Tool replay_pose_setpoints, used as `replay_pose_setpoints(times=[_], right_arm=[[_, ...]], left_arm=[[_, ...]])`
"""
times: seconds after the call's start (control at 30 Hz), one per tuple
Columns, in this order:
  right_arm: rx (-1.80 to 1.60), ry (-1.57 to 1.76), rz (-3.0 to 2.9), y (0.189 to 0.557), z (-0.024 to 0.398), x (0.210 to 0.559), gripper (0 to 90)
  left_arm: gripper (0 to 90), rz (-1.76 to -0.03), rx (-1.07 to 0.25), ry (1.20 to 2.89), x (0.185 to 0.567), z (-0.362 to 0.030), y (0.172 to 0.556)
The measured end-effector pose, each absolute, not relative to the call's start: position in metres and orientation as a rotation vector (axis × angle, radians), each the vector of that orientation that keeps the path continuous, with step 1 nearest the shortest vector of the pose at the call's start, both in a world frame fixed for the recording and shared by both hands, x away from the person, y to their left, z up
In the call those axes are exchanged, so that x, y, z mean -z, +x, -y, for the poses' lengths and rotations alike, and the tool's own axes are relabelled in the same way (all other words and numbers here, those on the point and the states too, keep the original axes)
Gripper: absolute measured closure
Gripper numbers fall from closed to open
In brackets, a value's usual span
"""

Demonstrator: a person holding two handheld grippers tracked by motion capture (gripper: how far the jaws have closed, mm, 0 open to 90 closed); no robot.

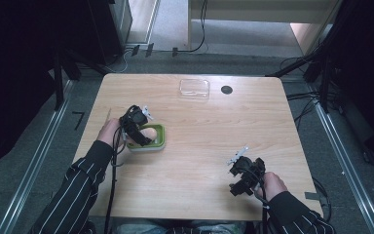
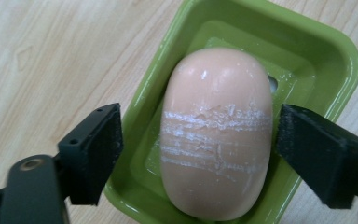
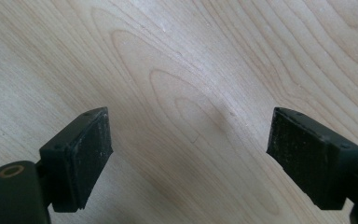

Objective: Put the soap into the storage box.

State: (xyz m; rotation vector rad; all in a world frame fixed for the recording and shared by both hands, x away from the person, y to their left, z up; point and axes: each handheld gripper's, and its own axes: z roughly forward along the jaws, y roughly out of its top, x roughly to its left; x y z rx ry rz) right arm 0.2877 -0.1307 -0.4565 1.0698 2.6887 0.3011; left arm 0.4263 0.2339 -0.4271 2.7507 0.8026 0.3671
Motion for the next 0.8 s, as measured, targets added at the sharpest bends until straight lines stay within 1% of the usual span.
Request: replay_pose_setpoints(times=[0.37, 0.43, 0.53, 0.8], right_arm=[[-0.305, 1.073, -2.688, 0.288, 0.131, 0.457, 14.3], [-0.305, 1.073, -2.688, 0.288, 0.131, 0.457, 14.3], [-0.303, 1.072, -2.689, 0.288, 0.131, 0.456, 14.3], [-0.303, 1.082, -2.686, 0.287, 0.131, 0.456, 14.3]], left_arm=[[9.6, -0.889, -0.320, 2.711, 0.420, -0.237, 0.422], [9.5, -0.917, -0.342, 2.701, 0.418, -0.236, 0.418], [8.5, -0.953, -0.325, 2.677, 0.414, -0.236, 0.414], [6.0, -1.030, -0.285, 2.679, 0.411, -0.237, 0.400]])
